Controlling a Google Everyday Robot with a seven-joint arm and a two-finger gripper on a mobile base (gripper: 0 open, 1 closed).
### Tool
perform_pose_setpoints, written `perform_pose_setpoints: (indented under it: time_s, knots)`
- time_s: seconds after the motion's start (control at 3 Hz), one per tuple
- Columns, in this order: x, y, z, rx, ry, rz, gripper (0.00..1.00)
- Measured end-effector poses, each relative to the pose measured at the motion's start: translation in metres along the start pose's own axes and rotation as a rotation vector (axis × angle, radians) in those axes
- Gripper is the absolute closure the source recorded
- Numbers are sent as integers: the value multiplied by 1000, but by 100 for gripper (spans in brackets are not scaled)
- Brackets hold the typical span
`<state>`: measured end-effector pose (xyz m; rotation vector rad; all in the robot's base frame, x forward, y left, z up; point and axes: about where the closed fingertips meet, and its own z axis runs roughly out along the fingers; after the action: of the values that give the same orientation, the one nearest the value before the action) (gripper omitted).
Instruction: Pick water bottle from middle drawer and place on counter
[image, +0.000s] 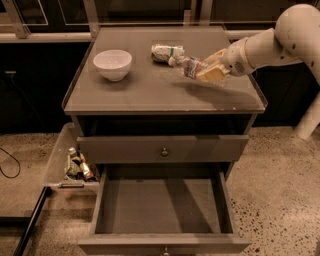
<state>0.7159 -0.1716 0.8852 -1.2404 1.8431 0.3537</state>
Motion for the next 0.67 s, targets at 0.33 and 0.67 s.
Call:
perform_pose_setpoints:
  time_s: [0.33, 0.67]
  knots:
    - [16, -5, 14, 25, 14, 56, 100]
    - [26, -6, 21, 40, 21, 88, 100]
